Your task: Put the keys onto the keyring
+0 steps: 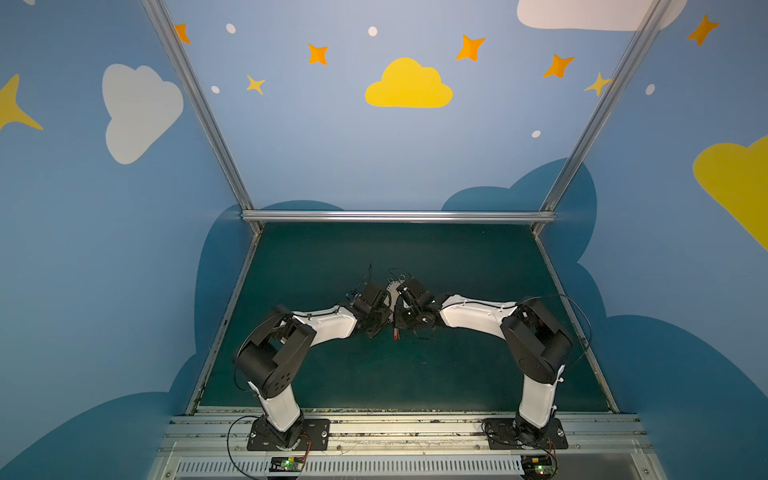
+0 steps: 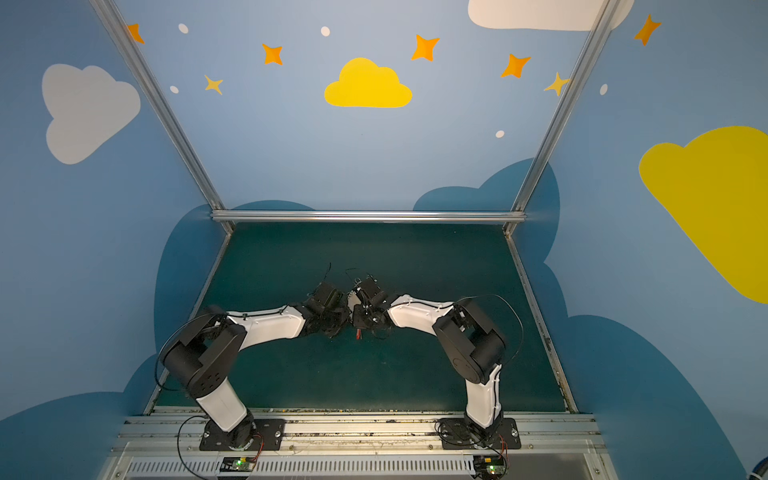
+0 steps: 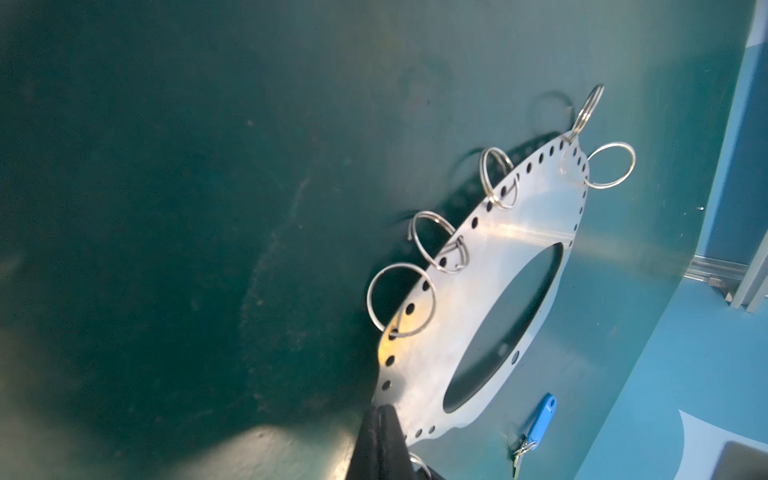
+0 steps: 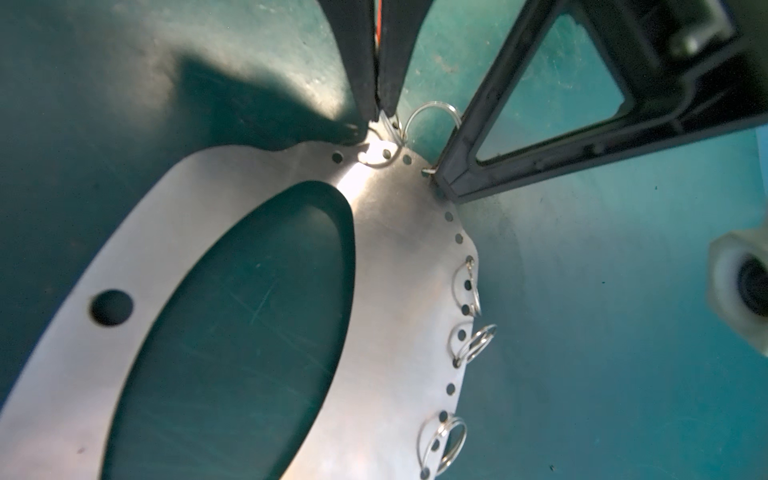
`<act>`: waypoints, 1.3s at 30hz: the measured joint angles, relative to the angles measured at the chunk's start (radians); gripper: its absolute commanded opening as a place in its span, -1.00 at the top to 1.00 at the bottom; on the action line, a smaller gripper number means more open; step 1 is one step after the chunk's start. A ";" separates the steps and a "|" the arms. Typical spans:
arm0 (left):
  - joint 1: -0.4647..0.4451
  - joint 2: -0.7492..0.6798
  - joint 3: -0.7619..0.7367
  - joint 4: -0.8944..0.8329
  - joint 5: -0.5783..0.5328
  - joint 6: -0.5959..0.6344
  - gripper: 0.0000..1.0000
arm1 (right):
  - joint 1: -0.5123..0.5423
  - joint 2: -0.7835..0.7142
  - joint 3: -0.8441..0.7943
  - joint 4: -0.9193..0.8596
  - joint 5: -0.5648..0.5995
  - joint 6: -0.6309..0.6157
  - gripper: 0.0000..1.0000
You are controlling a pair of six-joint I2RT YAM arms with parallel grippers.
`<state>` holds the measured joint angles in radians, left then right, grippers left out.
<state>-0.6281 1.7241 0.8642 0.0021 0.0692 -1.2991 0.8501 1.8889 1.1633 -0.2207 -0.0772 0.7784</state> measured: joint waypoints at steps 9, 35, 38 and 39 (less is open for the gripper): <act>0.000 0.000 0.000 0.000 -0.009 -0.002 0.93 | 0.000 0.005 0.001 0.000 -0.035 -0.035 1.00; -0.001 -0.039 -0.057 0.069 -0.051 -0.064 0.93 | -0.005 0.006 -0.032 0.056 -0.106 -0.027 1.00; 0.000 -0.039 -0.057 0.069 -0.049 -0.063 0.93 | -0.006 -0.017 -0.061 0.068 -0.089 -0.017 1.00; -0.001 -0.039 -0.057 0.069 -0.048 -0.063 0.93 | -0.006 -0.026 -0.071 0.068 -0.079 -0.014 1.00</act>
<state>-0.6289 1.6848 0.8070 0.0708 0.0208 -1.3621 0.8436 1.8626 1.0920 -0.1532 -0.1558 0.7643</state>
